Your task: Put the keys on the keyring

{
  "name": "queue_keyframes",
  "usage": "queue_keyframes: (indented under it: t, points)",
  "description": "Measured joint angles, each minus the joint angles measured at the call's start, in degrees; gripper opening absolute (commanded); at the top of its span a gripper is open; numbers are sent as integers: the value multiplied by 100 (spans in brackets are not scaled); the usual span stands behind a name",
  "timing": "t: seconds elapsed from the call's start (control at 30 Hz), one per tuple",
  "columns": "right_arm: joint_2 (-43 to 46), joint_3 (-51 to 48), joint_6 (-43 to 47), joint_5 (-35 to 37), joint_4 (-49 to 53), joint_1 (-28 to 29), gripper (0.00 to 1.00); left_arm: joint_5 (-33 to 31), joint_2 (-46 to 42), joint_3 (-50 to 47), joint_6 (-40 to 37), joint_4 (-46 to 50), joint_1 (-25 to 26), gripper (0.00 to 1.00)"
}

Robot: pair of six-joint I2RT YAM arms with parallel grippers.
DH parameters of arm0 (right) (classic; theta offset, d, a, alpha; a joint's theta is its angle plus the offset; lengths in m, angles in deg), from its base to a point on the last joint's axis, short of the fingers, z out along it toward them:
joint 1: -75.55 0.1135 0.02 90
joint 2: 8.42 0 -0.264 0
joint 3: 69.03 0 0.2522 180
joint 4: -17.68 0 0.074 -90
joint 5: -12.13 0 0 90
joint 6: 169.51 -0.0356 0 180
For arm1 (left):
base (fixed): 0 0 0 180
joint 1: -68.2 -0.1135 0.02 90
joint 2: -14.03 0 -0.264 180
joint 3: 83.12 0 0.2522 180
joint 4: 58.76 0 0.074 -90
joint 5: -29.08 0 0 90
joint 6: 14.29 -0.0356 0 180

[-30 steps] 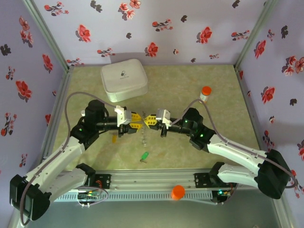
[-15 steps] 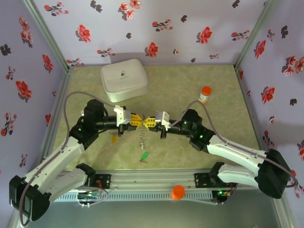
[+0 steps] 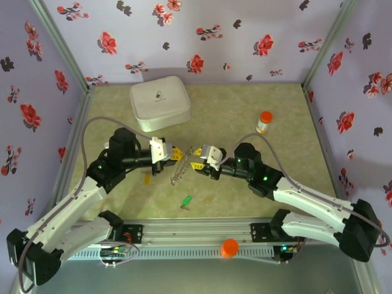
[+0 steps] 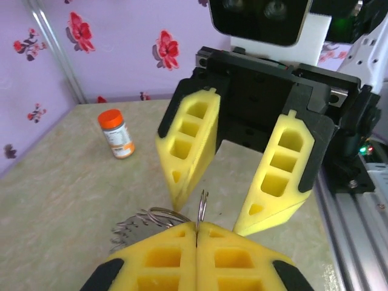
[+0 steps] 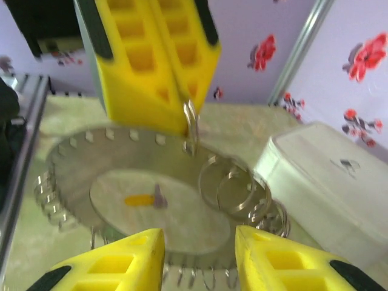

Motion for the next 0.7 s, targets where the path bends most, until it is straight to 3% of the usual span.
queue_keyframes:
  t: [0.17, 0.37, 0.6, 0.7]
  points:
    - [55, 330, 282, 229, 752, 116, 32, -1115, 450, 892, -929, 1285, 717, 0]
    - [31, 407, 321, 232, 859, 153, 29, -2000, 931, 1244, -1596, 2146, 1176, 0]
    - [33, 293, 295, -50, 649, 155, 36, -2295, 977, 1366, -1869, 2358, 1283, 0]
    - [26, 125, 262, -151, 426, 157, 34, -2295, 977, 1384, -1891, 2354, 1283, 0]
